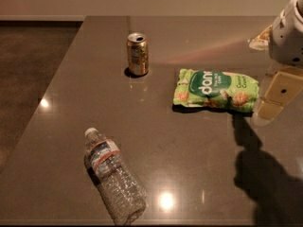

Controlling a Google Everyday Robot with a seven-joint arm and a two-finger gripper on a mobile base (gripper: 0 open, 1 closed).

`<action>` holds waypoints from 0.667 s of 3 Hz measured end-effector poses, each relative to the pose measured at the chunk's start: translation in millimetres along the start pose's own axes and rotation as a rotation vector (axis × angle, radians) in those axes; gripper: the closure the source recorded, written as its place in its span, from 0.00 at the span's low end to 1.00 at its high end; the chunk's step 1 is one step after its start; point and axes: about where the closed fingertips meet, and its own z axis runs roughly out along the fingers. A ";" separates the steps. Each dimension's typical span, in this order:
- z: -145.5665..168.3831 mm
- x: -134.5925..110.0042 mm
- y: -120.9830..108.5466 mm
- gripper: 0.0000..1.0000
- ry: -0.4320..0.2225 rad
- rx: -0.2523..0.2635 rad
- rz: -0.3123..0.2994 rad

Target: Knock orange can over

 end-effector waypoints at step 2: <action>6.2 -11.0 -10.1 0.00 -0.033 -0.020 0.022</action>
Offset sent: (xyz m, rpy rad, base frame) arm 0.0307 0.0184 -0.0065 0.0978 0.0523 -0.0214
